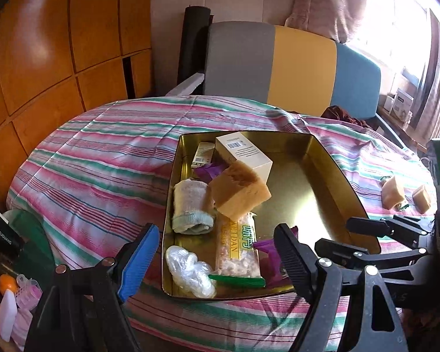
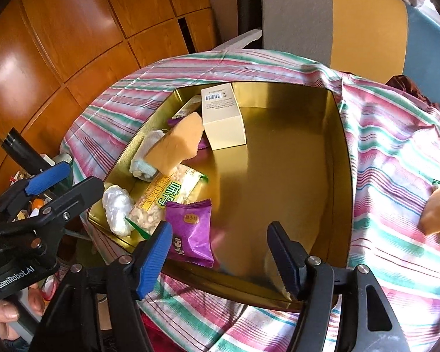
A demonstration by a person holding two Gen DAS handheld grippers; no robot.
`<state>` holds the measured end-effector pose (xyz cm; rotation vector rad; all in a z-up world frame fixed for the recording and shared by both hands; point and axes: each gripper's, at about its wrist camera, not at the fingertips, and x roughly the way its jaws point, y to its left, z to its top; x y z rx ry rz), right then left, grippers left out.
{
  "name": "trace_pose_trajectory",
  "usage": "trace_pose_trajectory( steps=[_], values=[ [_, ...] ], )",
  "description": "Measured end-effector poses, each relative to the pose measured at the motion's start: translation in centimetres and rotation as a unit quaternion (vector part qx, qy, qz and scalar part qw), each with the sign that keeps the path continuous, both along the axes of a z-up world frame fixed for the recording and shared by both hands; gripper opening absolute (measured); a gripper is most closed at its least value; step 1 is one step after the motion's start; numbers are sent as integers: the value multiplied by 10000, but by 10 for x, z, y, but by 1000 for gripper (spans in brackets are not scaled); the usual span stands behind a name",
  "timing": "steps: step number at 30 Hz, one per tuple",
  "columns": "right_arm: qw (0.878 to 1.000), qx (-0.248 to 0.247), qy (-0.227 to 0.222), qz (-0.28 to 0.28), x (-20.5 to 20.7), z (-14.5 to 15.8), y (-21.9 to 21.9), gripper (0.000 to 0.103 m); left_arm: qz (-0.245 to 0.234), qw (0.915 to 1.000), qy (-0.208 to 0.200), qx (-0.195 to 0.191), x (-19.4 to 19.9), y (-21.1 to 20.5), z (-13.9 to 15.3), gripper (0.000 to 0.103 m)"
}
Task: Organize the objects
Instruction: 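Carry the purple packet to the tray and release it with the right gripper, then move both grippers back toward the remaining items on the cloth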
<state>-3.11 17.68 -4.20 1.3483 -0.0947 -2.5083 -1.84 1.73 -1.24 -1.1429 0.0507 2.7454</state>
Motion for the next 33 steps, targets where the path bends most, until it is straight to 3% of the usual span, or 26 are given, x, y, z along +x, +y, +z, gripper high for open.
trace_pose_trajectory(
  steps=[11, 19, 33],
  values=[
    [9975, 51, 314, -639, 15, 20, 63, 79, -331, 9994, 56, -100, 1, 29, 7, 82],
    [9923, 34, 363, -1182, 26, 24, 117, 79, -694, 9974, 17, -214, 6, 59, 7, 82],
    [9700, 195, 426, -2387, 58, 36, 237, 79, -1367, 9901, 15, -332, 13, 116, 7, 82]
  ],
)
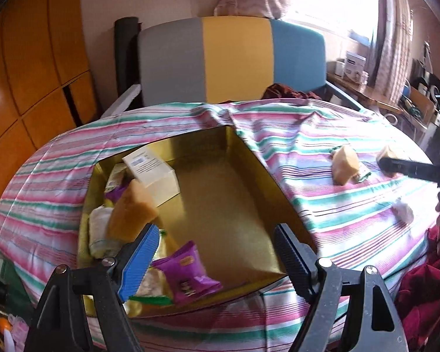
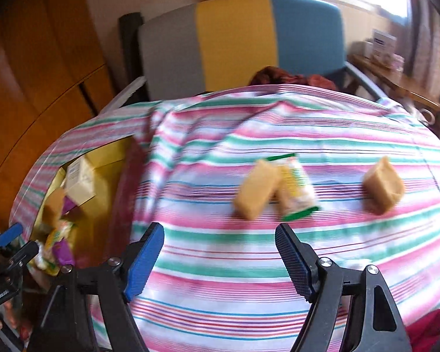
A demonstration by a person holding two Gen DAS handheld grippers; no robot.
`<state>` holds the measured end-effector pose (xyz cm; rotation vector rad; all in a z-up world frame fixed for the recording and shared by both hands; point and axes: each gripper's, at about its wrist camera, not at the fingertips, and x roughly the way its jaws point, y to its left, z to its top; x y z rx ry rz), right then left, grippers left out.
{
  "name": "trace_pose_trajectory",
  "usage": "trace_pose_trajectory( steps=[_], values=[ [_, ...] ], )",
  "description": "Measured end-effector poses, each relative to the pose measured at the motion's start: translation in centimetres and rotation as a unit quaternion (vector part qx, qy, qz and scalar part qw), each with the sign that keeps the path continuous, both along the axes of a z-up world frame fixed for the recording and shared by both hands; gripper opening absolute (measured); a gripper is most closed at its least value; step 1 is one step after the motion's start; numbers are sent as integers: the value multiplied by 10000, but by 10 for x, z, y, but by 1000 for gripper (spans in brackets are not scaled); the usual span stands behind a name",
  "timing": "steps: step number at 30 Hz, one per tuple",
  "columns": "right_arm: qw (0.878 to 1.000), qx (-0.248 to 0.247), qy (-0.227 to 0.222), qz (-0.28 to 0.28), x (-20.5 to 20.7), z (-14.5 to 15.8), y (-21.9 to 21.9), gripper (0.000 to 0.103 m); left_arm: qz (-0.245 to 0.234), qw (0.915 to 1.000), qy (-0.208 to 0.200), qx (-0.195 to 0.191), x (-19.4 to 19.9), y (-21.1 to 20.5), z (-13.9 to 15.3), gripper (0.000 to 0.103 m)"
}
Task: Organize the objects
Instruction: 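Move both grippers back toward the remaining items on the cloth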
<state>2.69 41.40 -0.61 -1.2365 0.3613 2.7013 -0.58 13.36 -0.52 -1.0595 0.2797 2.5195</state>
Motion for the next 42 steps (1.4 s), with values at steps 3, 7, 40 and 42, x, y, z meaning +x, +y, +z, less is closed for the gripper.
trace_pose_trajectory(
  steps=[3, 7, 40, 42],
  values=[
    [9996, 89, 8, -255, 5, 2, 27, 80, -114, 9999, 20, -15, -1, 12, 1, 82],
    [9976, 141, 20, -671, 14, -2, 65, 83, -264, 9996, -23, -48, -2, 28, 0, 82],
    [9311, -2013, 977, -2880, 86, -34, 182, 88, -1476, 9851, -885, 68, -20, 169, -20, 66],
    [9278, -2100, 987, -2923, 88, -36, 185, 89, -1498, 9840, -960, 85, -26, 180, -23, 65]
  ],
)
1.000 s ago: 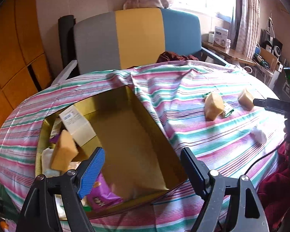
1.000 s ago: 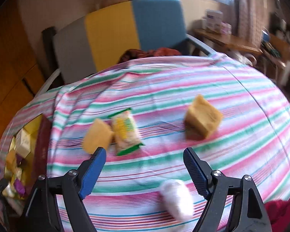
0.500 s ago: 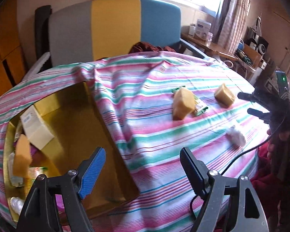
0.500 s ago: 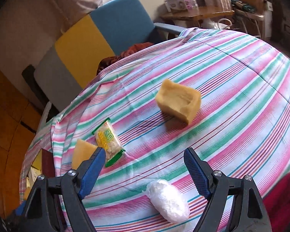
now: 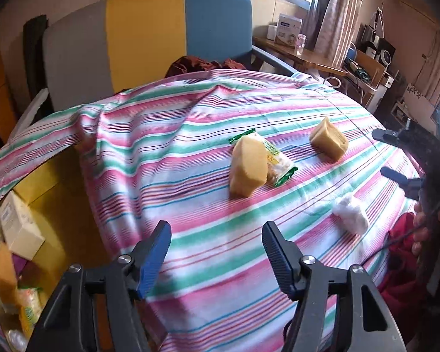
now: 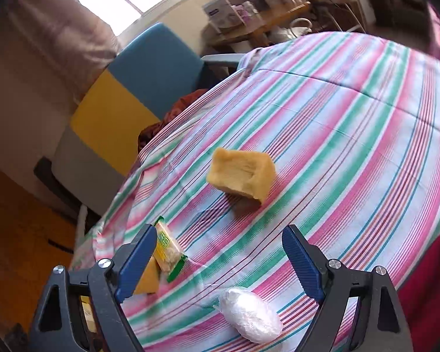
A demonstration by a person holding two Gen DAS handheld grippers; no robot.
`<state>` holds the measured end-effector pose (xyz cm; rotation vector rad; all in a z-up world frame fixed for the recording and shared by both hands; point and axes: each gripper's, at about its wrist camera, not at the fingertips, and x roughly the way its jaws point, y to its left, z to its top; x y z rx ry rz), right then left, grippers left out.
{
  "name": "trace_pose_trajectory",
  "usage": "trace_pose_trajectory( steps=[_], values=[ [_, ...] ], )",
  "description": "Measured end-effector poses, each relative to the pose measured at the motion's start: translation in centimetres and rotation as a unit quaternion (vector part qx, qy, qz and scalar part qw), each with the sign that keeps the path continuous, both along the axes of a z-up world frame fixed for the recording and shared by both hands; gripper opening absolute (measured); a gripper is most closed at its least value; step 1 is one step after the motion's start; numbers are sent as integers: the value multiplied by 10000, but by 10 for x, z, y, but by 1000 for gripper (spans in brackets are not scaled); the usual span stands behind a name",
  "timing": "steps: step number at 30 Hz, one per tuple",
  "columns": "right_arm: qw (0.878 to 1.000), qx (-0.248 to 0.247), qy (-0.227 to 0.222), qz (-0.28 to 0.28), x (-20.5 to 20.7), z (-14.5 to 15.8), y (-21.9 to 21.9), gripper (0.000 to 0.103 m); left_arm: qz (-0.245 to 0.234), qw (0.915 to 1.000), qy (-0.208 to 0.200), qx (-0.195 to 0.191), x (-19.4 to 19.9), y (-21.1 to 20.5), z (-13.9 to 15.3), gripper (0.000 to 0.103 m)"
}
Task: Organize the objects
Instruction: 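Move both grippers back toward the remaining items on the cloth, then grasp another yellow sponge block with the left gripper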
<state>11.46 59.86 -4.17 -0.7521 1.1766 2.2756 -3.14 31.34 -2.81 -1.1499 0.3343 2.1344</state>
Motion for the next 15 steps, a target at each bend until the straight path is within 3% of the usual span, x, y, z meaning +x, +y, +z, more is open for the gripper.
trace_pose_trajectory(
  steps=[6, 15],
  values=[
    [9998, -126, -30, 142, -5, -4, 0, 90, -141, 9996, -225, 77, -16, 31, -6, 65],
    [9992, -249, -79, 305, -9, -8, 0, 90, -486, 9988, -47, -74, -39, 92, -21, 65]
  ],
)
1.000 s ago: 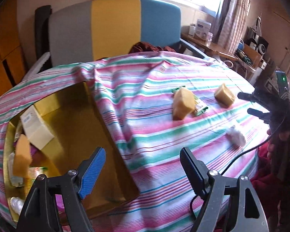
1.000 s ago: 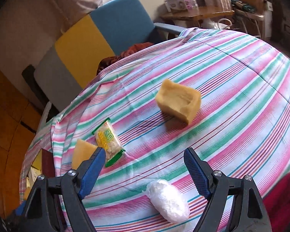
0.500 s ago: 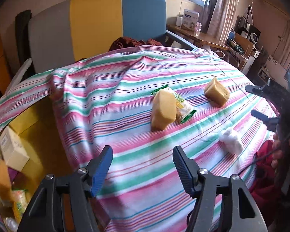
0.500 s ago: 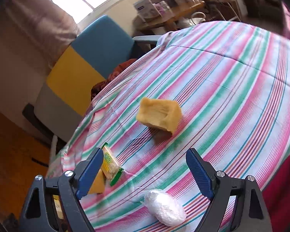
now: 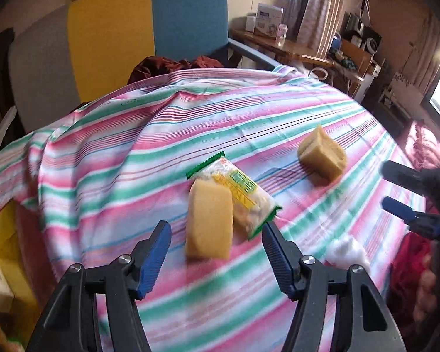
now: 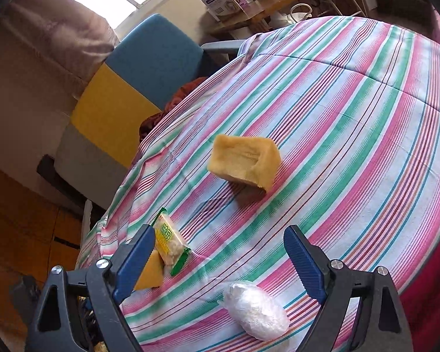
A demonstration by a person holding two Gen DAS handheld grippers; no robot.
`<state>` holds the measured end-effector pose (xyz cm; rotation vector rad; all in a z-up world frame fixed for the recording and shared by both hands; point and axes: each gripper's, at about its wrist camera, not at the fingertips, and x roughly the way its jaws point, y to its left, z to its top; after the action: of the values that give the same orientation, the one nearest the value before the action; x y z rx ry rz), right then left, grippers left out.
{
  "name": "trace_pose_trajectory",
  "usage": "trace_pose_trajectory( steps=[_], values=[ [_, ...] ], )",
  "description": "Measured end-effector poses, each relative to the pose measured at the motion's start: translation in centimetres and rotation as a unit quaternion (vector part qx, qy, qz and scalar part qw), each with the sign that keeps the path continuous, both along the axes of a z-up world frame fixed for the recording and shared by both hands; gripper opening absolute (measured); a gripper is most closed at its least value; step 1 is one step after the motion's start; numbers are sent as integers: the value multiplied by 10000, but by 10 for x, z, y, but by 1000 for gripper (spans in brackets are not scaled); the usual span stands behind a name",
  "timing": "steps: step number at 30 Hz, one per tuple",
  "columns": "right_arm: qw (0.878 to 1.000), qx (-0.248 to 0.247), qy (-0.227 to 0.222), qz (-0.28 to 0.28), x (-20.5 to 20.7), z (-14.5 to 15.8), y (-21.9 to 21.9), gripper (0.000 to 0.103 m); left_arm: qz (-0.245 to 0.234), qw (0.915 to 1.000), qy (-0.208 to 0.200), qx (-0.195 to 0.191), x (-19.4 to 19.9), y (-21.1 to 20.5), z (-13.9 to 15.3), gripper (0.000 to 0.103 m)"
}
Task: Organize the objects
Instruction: 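Grasp another yellow sponge block with the left gripper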
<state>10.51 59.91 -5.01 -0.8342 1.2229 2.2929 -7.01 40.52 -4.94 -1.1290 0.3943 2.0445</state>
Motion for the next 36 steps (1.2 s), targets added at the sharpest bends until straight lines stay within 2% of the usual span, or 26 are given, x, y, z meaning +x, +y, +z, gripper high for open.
trace_pose_trajectory(
  steps=[2, 3, 4, 5, 6, 8, 13, 21, 31, 36],
  values=[
    [10000, -8, -8, 35, -1, 0, 0, 90, -14, 9999, -13, -140, -10, 12, -12, 65],
    [10000, -18, -16, 51, -2, -1, 0, 90, 35, 9997, -109, -236, -15, 16, -20, 62],
    [10000, -33, -30, 70, -3, -2, 0, 90, 88, 9993, -227, -286, -20, 18, -27, 56],
    [9999, -42, -43, 86, -4, -2, -1, 90, 135, 9989, -342, -300, -25, 19, -33, 41],
    [9999, -44, -54, 97, -4, -3, -1, 90, 225, 9980, -503, -294, -31, 17, -42, 37],
    [9999, -35, -88, 114, -5, -3, -1, 90, 243, 9981, -566, -59, -31, 7, -45, 35],
    [9998, -3, -169, 136, -9, -5, -1, 90, 186, 9988, -448, 116, -11, -27, -43, 34],
    [9989, 84, -371, 282, -15, -7, -6, 90, 93, 9998, -171, 107, 32, -70, -42, 34],
    [9961, 231, -733, 428, -23, -13, -13, 90, 63, 9992, -308, 247, 64, -102, -34, 34],
    [9927, 342, -970, 638, -32, -17, -20, 90, 13, 9994, -178, 304, 77, -117, -25, 34]
  ],
)
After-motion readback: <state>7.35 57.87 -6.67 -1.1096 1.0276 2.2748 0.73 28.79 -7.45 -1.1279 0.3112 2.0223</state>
